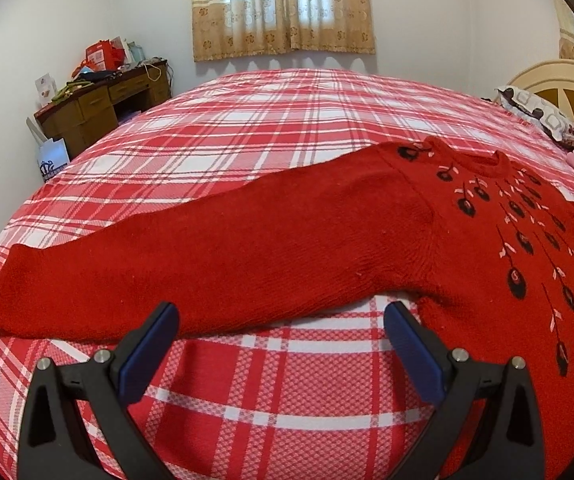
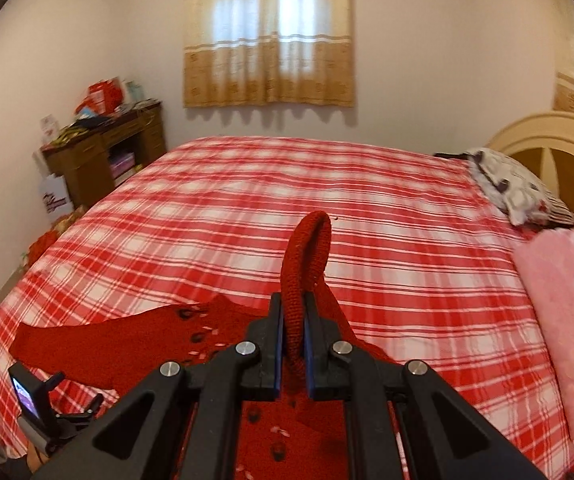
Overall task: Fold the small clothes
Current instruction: 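Lift the cuff with the right tool, fold the sleeve across the body, release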
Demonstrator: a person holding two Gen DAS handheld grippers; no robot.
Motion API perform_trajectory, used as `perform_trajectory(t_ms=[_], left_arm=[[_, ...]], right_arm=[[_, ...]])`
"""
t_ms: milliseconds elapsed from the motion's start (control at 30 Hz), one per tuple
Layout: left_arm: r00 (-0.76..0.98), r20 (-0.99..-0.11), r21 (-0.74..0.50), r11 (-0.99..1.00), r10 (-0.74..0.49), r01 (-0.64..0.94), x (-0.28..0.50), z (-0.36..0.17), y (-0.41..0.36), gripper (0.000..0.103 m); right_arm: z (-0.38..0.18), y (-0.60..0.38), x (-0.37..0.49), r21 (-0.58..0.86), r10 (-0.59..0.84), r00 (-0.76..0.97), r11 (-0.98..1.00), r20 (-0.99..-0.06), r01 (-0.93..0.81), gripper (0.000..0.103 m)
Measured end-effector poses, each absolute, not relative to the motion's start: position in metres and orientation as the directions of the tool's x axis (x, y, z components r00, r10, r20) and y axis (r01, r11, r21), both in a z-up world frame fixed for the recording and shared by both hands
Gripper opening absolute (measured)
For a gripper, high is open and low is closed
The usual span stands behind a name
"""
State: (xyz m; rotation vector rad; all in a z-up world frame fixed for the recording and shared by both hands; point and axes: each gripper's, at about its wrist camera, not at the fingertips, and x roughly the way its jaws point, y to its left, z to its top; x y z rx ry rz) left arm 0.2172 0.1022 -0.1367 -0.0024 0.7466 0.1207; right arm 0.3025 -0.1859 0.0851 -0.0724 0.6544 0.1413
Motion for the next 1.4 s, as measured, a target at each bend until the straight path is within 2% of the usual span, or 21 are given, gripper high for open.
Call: perform_trajectory(t_ms=[267,467,633,867,900,933,967,1000,1033,1300,1400], left_arm=[[0.731,-0.674,0.025,0.992,0.106,-0.121,0.215,-0.136,0.105,0.103],[0.722,-0.679,0.021,0.986,0.134,-0.163,0.205,-0.132,0.122,0.103],[0.710,-0.680,0.032,0.975,0.183,-0.221,0.198,-0.130,0.145,0.103],[0.702,-0.679,0.060,0.970,0.213,-0.236,0.192,-0.129,0.149,0.103],[0.702,-0.680,0.062,0.970,0.213,-0.235,0.192,-0.128,0.148,0.103],[0.700,-0.684,0.061,0.973,0.205,-0.225,0.193,-0.128,0.147,0.103],[0.699,-0.688,0.061,0.975,0.197,-0.215,0.194,-0.127,0.145,0.103],[0.698,-0.692,0.060,0.977,0.188,-0.204,0.194,-0.125,0.142,0.103],[0.703,-0.691,0.054,0.981,0.171,-0.186,0.195,-0.122,0.138,0.103],[0.743,-0.669,0.001,1.000,-0.013,0.018,0.222,-0.097,0.081,0.102],[0.740,-0.672,0.034,0.997,-0.032,0.074,0.242,-0.101,0.056,0.089]], right_arm=[[0.047,-0.108,0.320,0.013,0.229,0.732,0.957,-0.642,-0.289,0.008],[-0.024,-0.047,0.332,0.081,0.313,0.646,0.929,-0.696,-0.362,0.008],[-0.088,-0.006,0.340,0.113,0.330,0.568,0.917,-0.755,-0.383,0.008],[-0.137,0.000,0.344,0.190,0.388,0.449,0.886,-0.805,-0.423,0.010],[-0.137,-0.005,0.342,0.203,0.400,0.442,0.881,-0.803,-0.428,0.014],[-0.136,-0.013,0.339,0.222,0.419,0.432,0.872,-0.799,-0.435,0.027],[-0.132,-0.024,0.334,0.249,0.446,0.428,0.862,-0.786,-0.442,0.049],[-0.127,-0.038,0.329,0.272,0.471,0.440,0.855,-0.765,-0.441,0.059],[-0.122,-0.052,0.324,0.281,0.478,0.460,0.856,-0.748,-0.434,0.063],[-0.097,-0.172,0.282,0.102,0.247,0.624,0.960,-0.741,-0.259,0.063],[-0.101,-0.213,0.272,0.072,0.177,0.650,0.980,-0.739,-0.185,0.063]])
